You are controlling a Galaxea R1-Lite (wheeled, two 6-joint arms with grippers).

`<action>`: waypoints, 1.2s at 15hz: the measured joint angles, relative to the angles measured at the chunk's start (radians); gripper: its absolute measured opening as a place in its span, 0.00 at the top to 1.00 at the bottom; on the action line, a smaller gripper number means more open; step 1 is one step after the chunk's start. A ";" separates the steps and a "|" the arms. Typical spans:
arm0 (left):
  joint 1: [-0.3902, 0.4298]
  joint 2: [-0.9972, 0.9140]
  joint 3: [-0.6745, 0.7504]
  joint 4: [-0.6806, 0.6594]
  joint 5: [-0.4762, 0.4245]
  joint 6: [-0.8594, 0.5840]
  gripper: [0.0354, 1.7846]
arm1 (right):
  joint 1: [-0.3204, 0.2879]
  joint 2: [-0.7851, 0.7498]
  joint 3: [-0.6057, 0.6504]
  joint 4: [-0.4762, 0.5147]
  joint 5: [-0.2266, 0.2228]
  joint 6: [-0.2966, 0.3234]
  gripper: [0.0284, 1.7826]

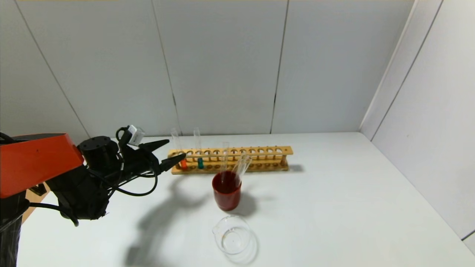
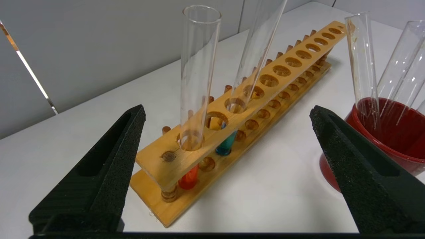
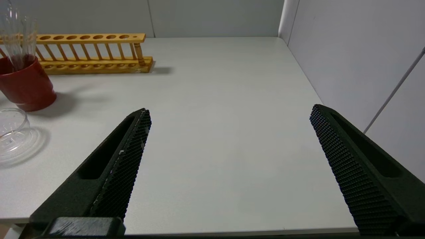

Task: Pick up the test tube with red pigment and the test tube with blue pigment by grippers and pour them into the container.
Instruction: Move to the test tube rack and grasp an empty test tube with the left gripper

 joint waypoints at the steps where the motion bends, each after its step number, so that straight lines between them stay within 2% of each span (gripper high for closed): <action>1: -0.001 0.009 -0.019 0.000 0.003 0.000 0.02 | 0.000 0.000 0.000 0.000 0.000 0.000 0.02; 9: -0.005 0.063 -0.104 0.008 0.015 0.027 0.02 | 0.000 0.000 0.000 0.000 0.000 0.000 0.02; 13: -0.005 0.069 -0.162 0.108 0.033 0.030 0.02 | 0.000 0.000 0.000 0.000 0.000 0.000 0.02; 18: -0.013 0.072 -0.227 0.167 0.052 0.029 0.02 | 0.000 0.000 0.000 0.000 0.000 0.000 0.02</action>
